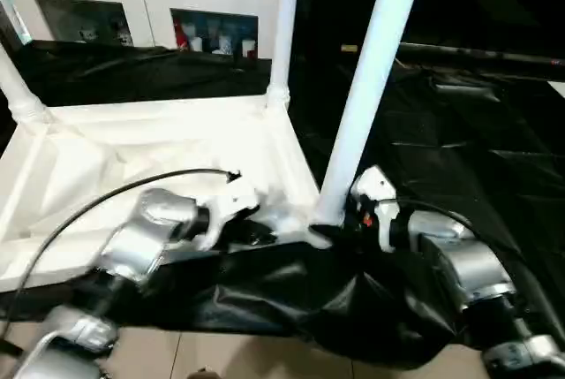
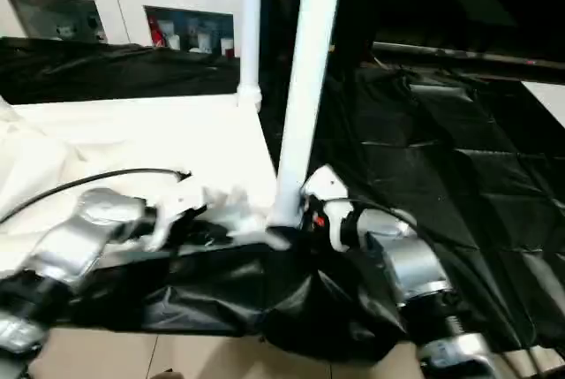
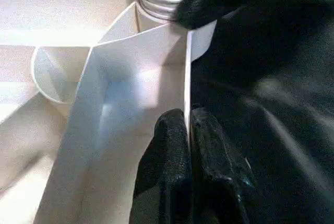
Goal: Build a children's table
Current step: Rotate leg to tighten
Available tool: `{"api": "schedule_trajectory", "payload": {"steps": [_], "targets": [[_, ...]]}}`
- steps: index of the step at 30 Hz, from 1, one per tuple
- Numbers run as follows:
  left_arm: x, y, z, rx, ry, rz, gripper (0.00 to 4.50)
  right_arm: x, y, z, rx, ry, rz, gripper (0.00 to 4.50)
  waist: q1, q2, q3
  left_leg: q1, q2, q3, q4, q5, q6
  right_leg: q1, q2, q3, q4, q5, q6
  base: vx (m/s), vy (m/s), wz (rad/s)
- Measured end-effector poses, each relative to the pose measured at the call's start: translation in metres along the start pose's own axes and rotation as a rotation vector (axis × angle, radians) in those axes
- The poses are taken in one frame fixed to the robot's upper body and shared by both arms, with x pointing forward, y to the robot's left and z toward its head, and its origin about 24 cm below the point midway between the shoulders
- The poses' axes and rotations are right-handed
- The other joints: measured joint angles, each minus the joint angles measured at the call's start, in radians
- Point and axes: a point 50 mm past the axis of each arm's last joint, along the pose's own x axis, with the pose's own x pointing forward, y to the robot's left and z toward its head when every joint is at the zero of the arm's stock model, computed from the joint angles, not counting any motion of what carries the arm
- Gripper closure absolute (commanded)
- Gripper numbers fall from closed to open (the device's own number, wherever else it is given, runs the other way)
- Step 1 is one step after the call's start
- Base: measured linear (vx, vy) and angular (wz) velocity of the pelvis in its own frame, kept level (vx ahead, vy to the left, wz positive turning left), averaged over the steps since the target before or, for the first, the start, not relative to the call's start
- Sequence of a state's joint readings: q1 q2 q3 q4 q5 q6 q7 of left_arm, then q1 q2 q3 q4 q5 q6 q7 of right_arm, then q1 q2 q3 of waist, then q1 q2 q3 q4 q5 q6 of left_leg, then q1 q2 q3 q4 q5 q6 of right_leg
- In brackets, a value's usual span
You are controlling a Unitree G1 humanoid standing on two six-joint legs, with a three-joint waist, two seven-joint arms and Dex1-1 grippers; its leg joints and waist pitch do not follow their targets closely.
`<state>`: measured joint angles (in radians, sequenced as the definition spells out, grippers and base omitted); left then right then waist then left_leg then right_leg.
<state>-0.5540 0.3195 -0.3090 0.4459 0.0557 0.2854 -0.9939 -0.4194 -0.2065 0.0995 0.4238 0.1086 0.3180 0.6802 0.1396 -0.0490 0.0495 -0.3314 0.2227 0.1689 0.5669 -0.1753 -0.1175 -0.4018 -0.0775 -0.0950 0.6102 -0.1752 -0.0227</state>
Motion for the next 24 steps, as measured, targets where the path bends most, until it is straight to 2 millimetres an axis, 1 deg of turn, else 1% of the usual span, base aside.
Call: {"api": "schedule_trajectory", "payload": {"steps": [2, 4, 5, 6, 8, 10, 11, 12, 14, 16, 20, 24], "targets": [[0.009, 0.001, 0.004, -0.020, -0.005, 0.051, 4.50, 0.007, -0.002, 0.001, 0.038, -0.014, -0.098, 1.74, -0.001, 0.000, 0.000, 0.000, 0.000, 0.000, 0.000, 0.000, 0.000, 0.000, 0.000, 0.000, -0.001, 0.000, 0.000, 0.000, 0.000, 0.00], [0.024, 0.004, 0.012, -0.054, 0.001, 0.135, 4.50, 0.024, -0.003, 0.006, 0.116, -0.036, -0.281, 1.74, -0.006, 0.001, -0.001, 0.000, 0.000, -0.001, 0.002, 0.000, 0.000, 0.000, 0.000, 0.000, -0.001, 0.000, 0.000, 0.000, 0.000, 0.00], [0.030, 0.003, 0.015, -0.062, 0.001, 0.159, 4.50, 0.028, -0.004, 0.008, 0.134, -0.040, -0.337, 1.74, -0.009, 0.001, -0.001, 0.000, -0.001, -0.001, 0.002, 0.000, 0.000, -0.001, 0.000, 0.000, -0.002, 0.000, 0.000, 0.000, 0.000, 0.00], [0.035, 0.000, 0.018, -0.067, -0.002, 0.174, 4.50, 0.030, -0.005, 0.009, 0.149, -0.045, -0.379, 1.74, -0.012, 0.002, -0.001, 0.000, -0.001, -0.002, 0.002, 0.000, 0.000, 0.000, -0.001, -0.001, -0.004, 0.000, 0.000, 0.000, 0.000, 0.00], [0.040, -0.002, 0.021, -0.074, -0.006, 0.187, 4.50, 0.031, -0.006, 0.009, 0.167, -0.056, -0.411, 1.74, -0.013, 0.004, -0.002, -0.001, -0.002, -0.001, 0.001, 0.000, 0.000, 0.000, -0.001, 0.000, -0.005, 0.001, 0.001, 0.000, 0.000, 0.00], [0.041, -0.003, 0.021, -0.068, -0.002, 0.186, 4.50, 0.032, -0.005, 0.009, 0.169, -0.061, -0.415, 1.74, -0.014, 0.005, -0.003, -0.001, -0.002, -0.001, 0.001, 0.000, 0.000, 0.001, -0.002, 0.000, -0.005, 0.002, 0.003, 0.000, 0.000, 0.00], [0.041, -0.003, 0.021, -0.067, -0.002, 0.185, 4.50, 0.033, -0.005, 0.009, 0.168, -0.063, -0.414, 1.19, -0.014, 0.005, -0.003, -0.001, -0.002, -0.001, 0.000, 0.000, 0.000, 0.002, -0.002, 0.000, -0.005, 0.002, 0.003, 0.000, 0.000, 0.00], [0.041, -0.003, 0.021, -0.065, -0.002, 0.186, 4.50, 0.033, -0.005, 0.009, 0.168, -0.064, -0.414, 1.05, -0.014, 0.005, -0.003, -0.001, -0.002, -0.001, -0.001, 0.000, 0.000, 0.002, -0.002, 0.000, -0.005, 0.002, 0.003, 0.000, 0.000, 0.00], [0.041, -0.002, 0.020, -0.063, -0.003, 0.186, 4.50, 0.033, -0.005, 0.010, 0.167, -0.069, -0.406, 1.02, -0.015, 0.005, -0.003, -0.001, -0.003, -0.001, -0.002, 0.000, 0.000, 0.002, -0.002, 0.000, -0.004, 0.002, 0.003, 0.000, 0.000, 0.00], [0.040, -0.002, 0.020, -0.061, -0.004, 0.185, 4.50, 0.033, -0.004, 0.010, 0.165, -0.073, -0.392, 0.70, -0.016, 0.006, -0.004, -0.001, -0.003, -0.001, -0.002, 0.000, 0.000, 0.002, -0.002, 0.000, -0.004, 0.002, 0.003, 0.000, 0.000, 0.00], [0.035, 0.001, 0.018, -0.054, -0.008, 0.169, 4.50, 0.028, -0.007, 0.009, 0.125, -0.065, -0.303, 0.70, -0.022, 0.006, -0.003, -0.002, -0.003, -0.001, -0.003, 0.000, 0.000, 0.001, -0.002, 0.000, -0.005, 0.002, 0.003, 0.000, 0.000, 0.00], [0.021, 0.007, 0.011, -0.032, -0.013, 0.115, 4.50, 0.013, -0.011, 0.007, 0.021, -0.035, -0.150, 0.70, -0.022, 0.006, -0.003, -0.002, -0.002, -0.002, -0.006, 0.000, 0.000, 0.000, -0.001, -0.001, -0.004, 0.003, 0.003, 0.000, 0.000, 0.00]]}}
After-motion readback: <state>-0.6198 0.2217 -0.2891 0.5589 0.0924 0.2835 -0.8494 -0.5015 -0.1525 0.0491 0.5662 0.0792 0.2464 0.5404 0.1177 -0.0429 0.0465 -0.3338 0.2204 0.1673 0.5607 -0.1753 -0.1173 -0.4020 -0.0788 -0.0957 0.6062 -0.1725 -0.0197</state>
